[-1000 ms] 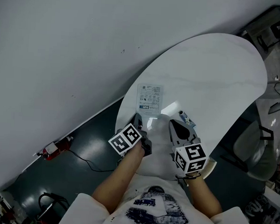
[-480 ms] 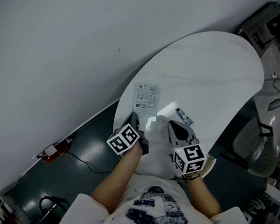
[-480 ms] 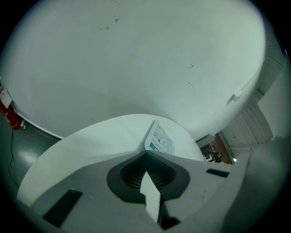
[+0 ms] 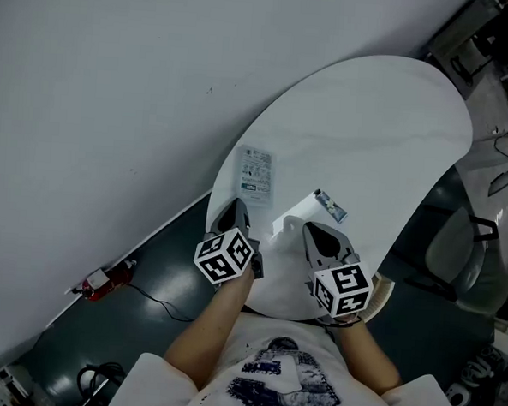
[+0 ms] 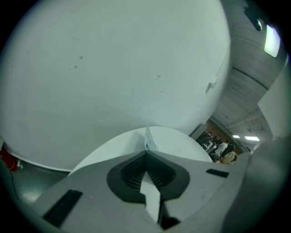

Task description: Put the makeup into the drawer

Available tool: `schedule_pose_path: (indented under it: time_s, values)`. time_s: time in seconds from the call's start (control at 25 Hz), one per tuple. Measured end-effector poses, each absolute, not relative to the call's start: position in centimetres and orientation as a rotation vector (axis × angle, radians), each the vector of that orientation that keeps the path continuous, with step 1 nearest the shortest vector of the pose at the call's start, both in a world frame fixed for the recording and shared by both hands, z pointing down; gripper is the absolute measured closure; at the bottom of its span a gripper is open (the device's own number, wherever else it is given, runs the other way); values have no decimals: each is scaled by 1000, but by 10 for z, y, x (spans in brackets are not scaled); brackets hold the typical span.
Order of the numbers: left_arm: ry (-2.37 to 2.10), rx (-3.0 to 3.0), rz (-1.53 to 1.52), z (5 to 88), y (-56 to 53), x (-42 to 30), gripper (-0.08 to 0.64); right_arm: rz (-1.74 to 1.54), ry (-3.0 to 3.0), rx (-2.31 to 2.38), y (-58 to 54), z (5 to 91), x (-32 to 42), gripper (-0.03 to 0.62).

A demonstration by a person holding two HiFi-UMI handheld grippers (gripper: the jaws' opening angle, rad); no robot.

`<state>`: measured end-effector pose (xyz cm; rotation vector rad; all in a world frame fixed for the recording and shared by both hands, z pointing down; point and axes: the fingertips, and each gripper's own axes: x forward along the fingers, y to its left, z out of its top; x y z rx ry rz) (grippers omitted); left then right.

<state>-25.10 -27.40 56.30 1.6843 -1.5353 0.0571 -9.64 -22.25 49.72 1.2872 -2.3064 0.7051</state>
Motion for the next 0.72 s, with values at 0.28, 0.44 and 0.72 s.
schedule_pose_path:
  time_s: [0.28,0.44,0.72]
  values:
    - [-1575,1973,251,521,-270,-231,523,701,-2321,1348,-201,488,-80,571]
    - [-1588,2130,359,499,-264,-220,523,701,-2331,1395,-192,479,-66,571]
    - [-1597,2199,435,487,-247,-218,523,697,-2361,1450,-177,468,-54,572]
